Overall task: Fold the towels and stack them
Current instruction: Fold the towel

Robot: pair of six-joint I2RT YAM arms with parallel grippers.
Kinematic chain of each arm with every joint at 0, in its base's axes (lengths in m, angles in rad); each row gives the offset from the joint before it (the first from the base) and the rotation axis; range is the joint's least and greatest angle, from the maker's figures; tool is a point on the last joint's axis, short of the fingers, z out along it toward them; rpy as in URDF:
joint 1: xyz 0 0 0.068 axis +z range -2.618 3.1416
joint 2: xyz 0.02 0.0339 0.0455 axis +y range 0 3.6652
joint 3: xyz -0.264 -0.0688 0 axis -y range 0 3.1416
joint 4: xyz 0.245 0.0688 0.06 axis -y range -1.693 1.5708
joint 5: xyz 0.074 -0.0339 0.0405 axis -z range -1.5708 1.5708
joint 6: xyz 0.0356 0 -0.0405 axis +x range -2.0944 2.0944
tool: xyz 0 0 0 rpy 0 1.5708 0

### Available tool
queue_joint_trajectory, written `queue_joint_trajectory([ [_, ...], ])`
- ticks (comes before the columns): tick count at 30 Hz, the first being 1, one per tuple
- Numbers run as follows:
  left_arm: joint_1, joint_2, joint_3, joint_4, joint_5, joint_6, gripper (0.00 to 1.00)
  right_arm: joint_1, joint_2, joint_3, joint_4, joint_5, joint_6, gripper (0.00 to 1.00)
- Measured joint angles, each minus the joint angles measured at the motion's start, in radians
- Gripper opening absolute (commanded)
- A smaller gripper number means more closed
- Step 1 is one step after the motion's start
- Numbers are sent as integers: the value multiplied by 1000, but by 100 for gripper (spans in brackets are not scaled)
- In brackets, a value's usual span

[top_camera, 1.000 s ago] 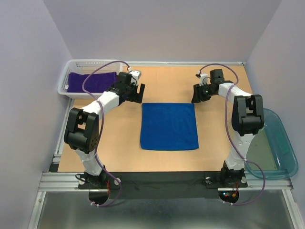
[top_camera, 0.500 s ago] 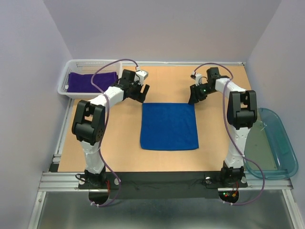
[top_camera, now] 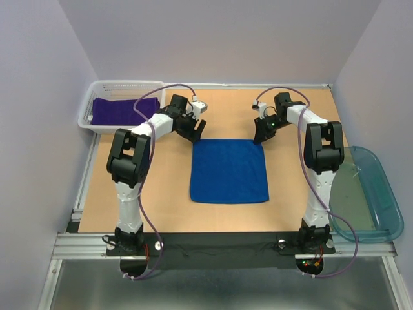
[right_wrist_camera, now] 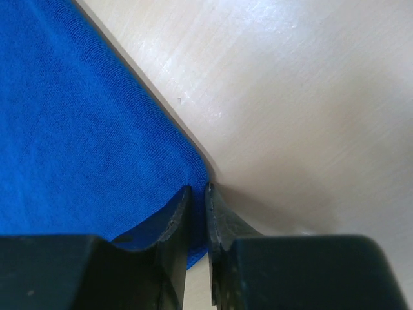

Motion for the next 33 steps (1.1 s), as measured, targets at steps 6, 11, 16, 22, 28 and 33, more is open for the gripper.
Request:
queue_joint_trajectory([
  [6,0,68,75,-60,38,16,69,0,9,13,-10,2,-6,7],
  [11,0,91,113,-100,66,32,62,0,10,13,-11,15,-6,6],
  [16,0,126,140,-126,100,42,54,0,11,13,-12,27,-6,6],
  [22,2,138,156,-136,131,54,43,0,13,15,-13,48,-6,6],
  [28,9,150,166,-150,155,61,21,0,15,23,-19,58,-1,6],
  [33,9,154,166,-159,185,67,0,0,15,23,-19,62,2,5],
])
